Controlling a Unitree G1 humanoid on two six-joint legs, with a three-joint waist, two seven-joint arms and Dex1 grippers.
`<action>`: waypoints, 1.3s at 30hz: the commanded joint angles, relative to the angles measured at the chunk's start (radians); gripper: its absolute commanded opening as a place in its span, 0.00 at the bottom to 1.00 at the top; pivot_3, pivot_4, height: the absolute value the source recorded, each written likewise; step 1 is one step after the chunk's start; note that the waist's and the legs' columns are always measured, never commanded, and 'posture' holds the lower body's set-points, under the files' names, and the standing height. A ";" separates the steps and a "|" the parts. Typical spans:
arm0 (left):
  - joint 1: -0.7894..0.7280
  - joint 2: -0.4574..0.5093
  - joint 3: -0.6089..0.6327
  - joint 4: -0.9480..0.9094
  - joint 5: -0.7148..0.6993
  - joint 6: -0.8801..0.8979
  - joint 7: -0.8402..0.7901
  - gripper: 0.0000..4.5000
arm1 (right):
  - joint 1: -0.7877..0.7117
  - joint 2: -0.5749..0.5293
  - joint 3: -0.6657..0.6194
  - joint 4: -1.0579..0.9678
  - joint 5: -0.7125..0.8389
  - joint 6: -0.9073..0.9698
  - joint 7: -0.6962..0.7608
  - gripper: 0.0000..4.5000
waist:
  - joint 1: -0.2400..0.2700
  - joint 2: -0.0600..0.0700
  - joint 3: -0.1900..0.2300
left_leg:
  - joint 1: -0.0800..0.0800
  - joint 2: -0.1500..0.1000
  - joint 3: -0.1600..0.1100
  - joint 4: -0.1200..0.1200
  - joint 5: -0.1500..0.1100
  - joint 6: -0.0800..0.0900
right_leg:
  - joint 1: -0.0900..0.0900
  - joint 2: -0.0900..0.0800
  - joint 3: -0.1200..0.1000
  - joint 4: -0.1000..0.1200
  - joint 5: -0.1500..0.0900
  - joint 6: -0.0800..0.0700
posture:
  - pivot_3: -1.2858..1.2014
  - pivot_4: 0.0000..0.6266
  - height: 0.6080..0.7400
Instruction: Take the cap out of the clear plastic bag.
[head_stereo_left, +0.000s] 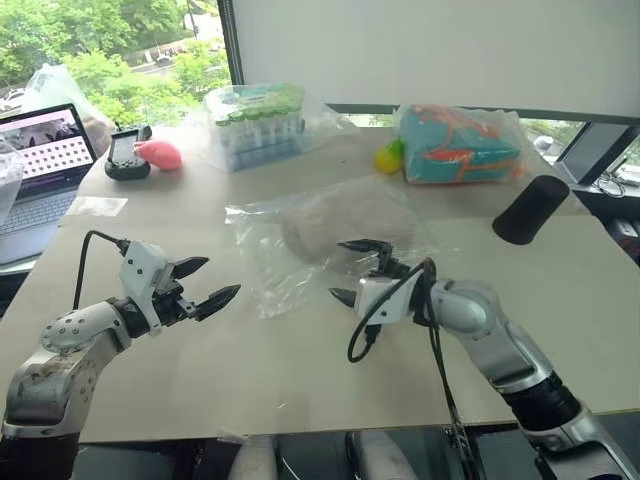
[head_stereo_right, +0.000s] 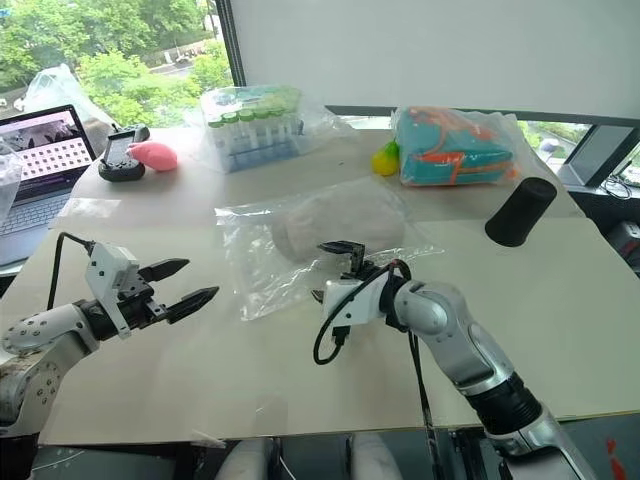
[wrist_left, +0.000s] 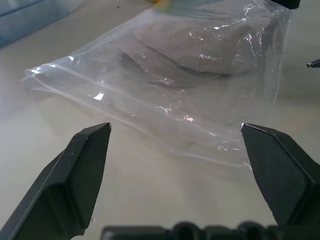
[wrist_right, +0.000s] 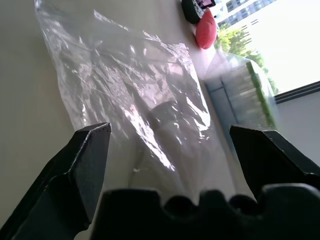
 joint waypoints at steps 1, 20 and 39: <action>-0.006 0.006 0.001 0.012 0.031 -0.036 -0.004 0.99 | 0.024 0.028 -0.060 -0.096 0.162 0.242 0.080 1.00 | 0.001 0.000 0.000 | 0.000 0.000 0.000 0.000 0.000 0.000 | 0.000 0.000 0.000 0.000 0.001 -0.001 | 0.52 0.24 1.00; -0.618 0.129 -0.459 1.048 0.985 -1.192 0.359 0.99 | 0.020 0.170 -0.140 -0.223 0.395 0.745 -0.042 1.00 | 0.023 0.000 0.000 | -0.004 -0.001 0.000 0.000 0.000 0.000 | -0.003 0.000 -0.001 -0.001 0.002 -0.003 | 0.52 0.24 1.00; -1.072 -0.127 -0.935 1.622 1.534 -1.235 1.085 0.99 | 0.065 0.172 -0.179 -0.341 0.458 0.844 -0.188 1.00 | 0.026 -0.001 0.000 | -0.008 -0.002 -0.001 0.001 0.000 0.000 | -0.005 0.000 -0.002 0.000 0.000 0.004 | 0.52 0.24 1.00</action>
